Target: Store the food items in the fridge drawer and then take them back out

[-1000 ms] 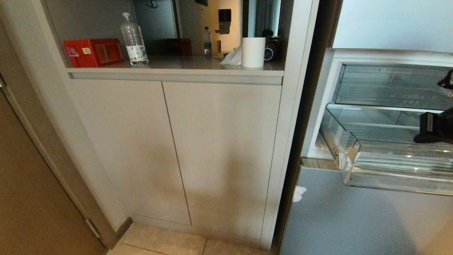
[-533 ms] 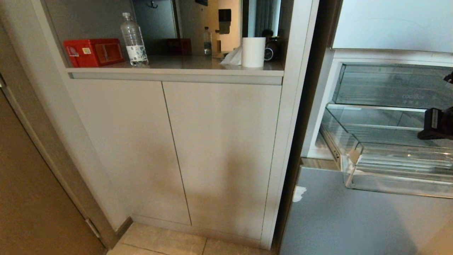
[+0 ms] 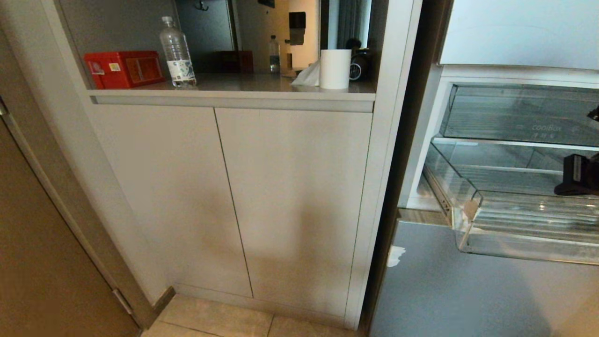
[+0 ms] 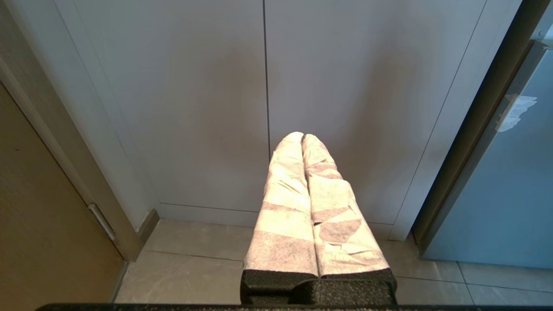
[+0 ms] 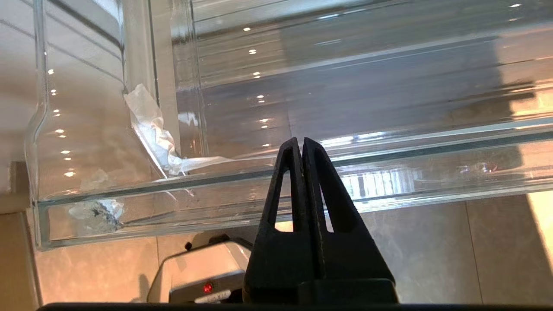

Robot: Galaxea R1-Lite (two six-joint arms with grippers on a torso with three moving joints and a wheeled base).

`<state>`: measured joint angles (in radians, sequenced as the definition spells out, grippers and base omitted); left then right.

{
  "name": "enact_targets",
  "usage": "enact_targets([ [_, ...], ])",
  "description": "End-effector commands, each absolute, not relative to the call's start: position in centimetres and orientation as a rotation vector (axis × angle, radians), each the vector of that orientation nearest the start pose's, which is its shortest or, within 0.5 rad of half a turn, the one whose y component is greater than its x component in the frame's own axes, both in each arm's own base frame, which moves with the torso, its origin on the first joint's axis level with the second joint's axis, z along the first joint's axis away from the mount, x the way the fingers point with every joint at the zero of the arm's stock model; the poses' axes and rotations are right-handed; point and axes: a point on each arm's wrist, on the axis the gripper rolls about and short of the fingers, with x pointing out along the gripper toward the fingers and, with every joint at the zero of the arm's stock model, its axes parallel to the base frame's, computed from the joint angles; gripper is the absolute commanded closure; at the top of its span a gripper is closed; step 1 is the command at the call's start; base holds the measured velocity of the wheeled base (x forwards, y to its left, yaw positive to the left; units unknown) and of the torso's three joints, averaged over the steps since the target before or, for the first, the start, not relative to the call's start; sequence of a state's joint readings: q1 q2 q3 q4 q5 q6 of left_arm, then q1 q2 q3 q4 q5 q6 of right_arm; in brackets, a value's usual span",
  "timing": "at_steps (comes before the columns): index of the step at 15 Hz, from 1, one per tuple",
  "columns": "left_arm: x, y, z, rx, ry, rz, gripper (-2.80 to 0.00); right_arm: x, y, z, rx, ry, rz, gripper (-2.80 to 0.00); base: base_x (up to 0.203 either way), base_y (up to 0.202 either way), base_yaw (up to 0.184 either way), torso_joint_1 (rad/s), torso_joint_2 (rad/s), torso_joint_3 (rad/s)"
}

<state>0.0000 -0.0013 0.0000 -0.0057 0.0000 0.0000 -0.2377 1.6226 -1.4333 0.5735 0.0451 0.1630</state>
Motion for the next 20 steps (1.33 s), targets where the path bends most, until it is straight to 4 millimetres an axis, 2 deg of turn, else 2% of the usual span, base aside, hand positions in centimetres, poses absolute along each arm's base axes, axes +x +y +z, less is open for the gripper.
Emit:
enact_targets([
  [1, -2.3, 0.0, 7.6, 0.0, -0.006, 0.0, 0.0, 25.1, -6.0, 27.7, 0.261, 0.718, -0.244, 0.0, 0.0, 0.0, 0.0, 0.0, 0.0, 0.0],
  [3, -2.3, 0.0, 7.6, 0.0, -0.006, 0.0, 0.0, 24.7, -5.9, 28.4, 0.26, 0.691, -0.242, 0.0, 0.0, 0.0, 0.0, 0.0, 0.0, 0.0],
  [6, -2.3, 0.0, 7.6, 0.0, -0.006, 0.0, 0.0, 24.1, -5.7, 29.9, 0.254, 0.554, -0.229, 0.0, 0.0, 0.0, 0.0, 0.0, 0.0, 0.0],
  [7, -2.3, 0.0, 7.6, 0.0, -0.006, 0.001, 0.0, 22.9, -5.4, 30.3, 0.247, 0.518, -0.225, 0.0, 0.0, 0.0, 0.0, 0.0, 0.0, 0.0],
  [10, -2.3, 0.0, 7.6, 0.0, -0.006, 0.001, 0.0, 16.9, -3.9, 31.3, 0.206, 0.364, -0.209, 0.0, 0.0, 0.0, 0.0, 0.0, 0.0, 0.0],
  [12, -2.3, 0.0, 7.6, 0.0, -0.006, 0.0, 0.0, 12.6, -2.9, 30.7, 0.146, 0.252, -0.194, 0.0, 0.0, 0.0, 0.0, 0.0, 0.0, 0.0],
  [16, -2.3, 0.0, 7.6, 0.0, -0.006, 0.0, 0.0, 4.0, -0.7, 27.0, 0.022, -0.016, -0.137, 0.0, 0.0, 0.0, 0.0, 0.0, 0.0, 0.0],
  [17, -2.3, 0.0, 7.6, 0.0, -0.006, 0.002, 0.0, 2.4, -0.3, 25.2, 0.008, -0.046, -0.119, 0.0, 0.0, 0.0, 0.0, 0.0, 0.0, 0.0],
  [20, -2.3, 0.0, 7.6, 0.0, -0.006, 0.0, 0.0, 0.1, 0.3, 18.3, -0.005, -0.022, -0.07, 0.0, 0.0, 0.0, 0.0, 0.0, 0.0, 0.0],
])
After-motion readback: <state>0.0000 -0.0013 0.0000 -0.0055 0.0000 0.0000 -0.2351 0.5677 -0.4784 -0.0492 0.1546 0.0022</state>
